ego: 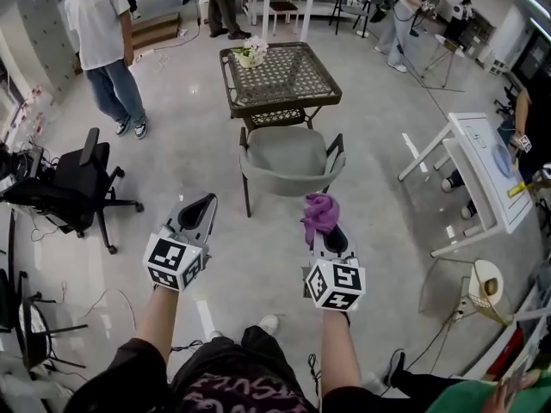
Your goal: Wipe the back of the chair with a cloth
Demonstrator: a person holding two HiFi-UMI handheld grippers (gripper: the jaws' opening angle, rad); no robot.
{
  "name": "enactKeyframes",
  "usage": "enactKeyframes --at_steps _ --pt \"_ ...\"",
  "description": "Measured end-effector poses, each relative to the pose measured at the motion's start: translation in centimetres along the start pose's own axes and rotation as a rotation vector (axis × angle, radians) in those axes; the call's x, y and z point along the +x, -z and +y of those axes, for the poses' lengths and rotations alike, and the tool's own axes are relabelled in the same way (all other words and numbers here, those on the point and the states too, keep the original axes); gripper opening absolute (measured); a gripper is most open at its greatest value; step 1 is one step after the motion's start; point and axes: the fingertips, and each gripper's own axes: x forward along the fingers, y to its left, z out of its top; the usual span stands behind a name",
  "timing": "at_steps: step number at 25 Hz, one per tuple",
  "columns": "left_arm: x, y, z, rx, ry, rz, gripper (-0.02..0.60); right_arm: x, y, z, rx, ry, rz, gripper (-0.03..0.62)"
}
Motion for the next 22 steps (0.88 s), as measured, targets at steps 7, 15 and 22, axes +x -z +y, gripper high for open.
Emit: enactKeyframes --at_steps 7,15,22 --pt "3.5 1.0 -1.0 0.007 -0.01 0.029 0.009 2.5 0.9 -2.2 -0.019 -0.031 0.02 0.089" --pt "6.1 3.4 0.4 0.025 -0.009 0.046 0.009 5.5 3.1 -1.3 -0.063 -0.056 0.027 0.089" --pt "7.9 7.2 2.3 0.005 0.007 0.059 0.009 8.9 6.7 0.6 -0.059 -0.072 0.043 0.089"
